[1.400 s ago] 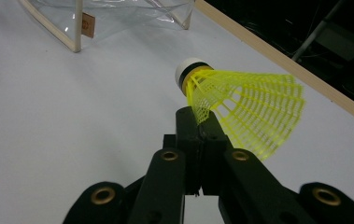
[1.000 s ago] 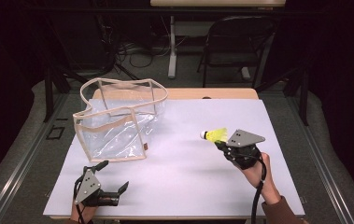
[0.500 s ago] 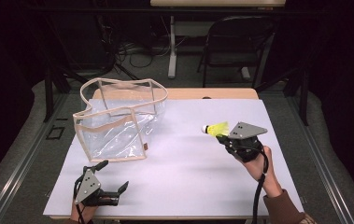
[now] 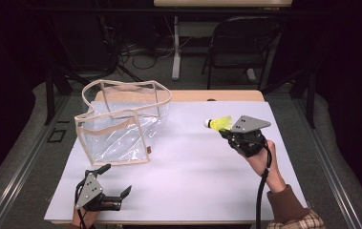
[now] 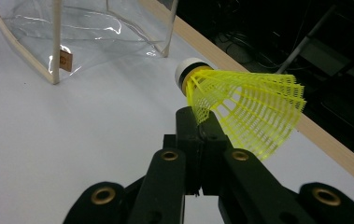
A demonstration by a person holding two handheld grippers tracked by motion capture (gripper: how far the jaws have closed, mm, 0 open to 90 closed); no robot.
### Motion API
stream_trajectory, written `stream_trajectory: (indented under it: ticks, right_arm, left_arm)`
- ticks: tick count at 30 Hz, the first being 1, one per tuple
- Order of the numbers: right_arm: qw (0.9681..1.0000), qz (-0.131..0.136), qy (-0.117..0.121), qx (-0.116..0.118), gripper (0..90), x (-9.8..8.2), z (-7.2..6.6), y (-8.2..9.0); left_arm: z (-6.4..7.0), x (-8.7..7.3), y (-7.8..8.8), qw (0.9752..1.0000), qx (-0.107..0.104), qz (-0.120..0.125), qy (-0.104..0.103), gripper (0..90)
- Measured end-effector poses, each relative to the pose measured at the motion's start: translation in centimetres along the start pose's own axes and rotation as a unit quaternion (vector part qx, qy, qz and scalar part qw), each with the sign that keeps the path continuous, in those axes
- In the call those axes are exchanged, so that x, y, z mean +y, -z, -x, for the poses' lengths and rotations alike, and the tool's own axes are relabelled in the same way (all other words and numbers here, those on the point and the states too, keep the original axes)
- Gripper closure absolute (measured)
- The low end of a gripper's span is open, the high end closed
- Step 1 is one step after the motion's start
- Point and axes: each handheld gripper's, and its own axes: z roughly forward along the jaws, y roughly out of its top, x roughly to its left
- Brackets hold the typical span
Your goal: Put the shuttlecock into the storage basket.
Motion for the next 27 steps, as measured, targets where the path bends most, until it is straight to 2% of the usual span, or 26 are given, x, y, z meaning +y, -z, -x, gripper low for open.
stream_trajectory:
  ticks: [8, 27]
  right_arm:
    - [1.0000, 0.005, 0.006, 0.002, 90.0, 1.0, 0.3, -0.4]
    - [0.9998, 0.009, 0.011, 0.010, 90.0, 3.8, 0.9, -2.7]
  left_arm:
    - [0.0, 0.0, -0.1, 1.0000, 0.000, -0.003, -0.003, 0.0]
    - [0.0, 0.0, 0.0, 1.0000, 0.001, 0.001, 0.000, 0.0]
